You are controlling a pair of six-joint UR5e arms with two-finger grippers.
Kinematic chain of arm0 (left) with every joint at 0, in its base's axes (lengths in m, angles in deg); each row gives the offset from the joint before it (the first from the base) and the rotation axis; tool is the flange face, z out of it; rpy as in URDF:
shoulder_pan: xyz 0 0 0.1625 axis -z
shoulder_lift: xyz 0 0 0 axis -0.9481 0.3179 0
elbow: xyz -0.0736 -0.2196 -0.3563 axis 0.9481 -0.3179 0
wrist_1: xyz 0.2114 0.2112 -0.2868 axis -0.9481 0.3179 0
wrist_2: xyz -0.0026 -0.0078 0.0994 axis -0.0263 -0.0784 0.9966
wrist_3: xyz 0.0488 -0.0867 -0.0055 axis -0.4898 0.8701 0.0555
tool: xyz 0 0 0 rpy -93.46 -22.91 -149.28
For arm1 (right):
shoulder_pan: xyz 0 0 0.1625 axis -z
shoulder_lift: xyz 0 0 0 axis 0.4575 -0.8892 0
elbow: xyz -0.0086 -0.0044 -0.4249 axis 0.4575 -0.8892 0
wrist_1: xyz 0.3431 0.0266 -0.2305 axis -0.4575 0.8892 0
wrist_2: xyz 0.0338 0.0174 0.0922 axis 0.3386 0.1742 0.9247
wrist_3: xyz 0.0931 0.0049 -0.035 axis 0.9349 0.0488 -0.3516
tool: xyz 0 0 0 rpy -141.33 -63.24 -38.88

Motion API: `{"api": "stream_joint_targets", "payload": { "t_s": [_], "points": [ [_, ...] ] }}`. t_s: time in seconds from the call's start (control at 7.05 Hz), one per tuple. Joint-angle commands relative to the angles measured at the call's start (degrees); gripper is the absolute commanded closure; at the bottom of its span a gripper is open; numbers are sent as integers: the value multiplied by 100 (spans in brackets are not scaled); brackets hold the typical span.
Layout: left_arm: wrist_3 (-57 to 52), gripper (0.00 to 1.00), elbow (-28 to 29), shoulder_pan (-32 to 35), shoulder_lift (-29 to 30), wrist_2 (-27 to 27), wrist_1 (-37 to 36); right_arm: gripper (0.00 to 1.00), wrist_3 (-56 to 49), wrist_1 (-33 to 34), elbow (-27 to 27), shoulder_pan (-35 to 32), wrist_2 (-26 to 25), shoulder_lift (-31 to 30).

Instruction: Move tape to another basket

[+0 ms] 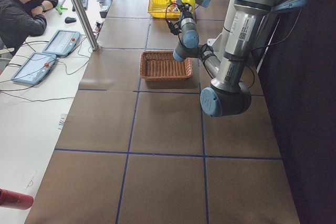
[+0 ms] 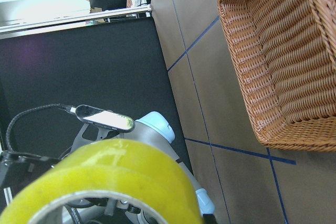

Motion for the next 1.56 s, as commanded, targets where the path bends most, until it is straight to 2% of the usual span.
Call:
{"api": "stream_joint_targets", "payload": {
  "t_s": [0.0,0.71,1.14,1.28,1.42],
  "points": [
    [-10,0,15,-87,56,12,-16,98,-4,18,-93,167,-3,156],
    [-28,0,15,-307,188,47,-69,98,-4,53,-120,334,-55,244],
    [-54,0,15,-360,179,47,-69,98,-13,71,-129,484,-284,271],
    [-54,2,15,-360,179,47,-69,98,-13,71,-138,492,-284,288],
    [-54,9,6,-360,179,47,-69,97,-13,71,-138,492,-284,289]
  ]
}}
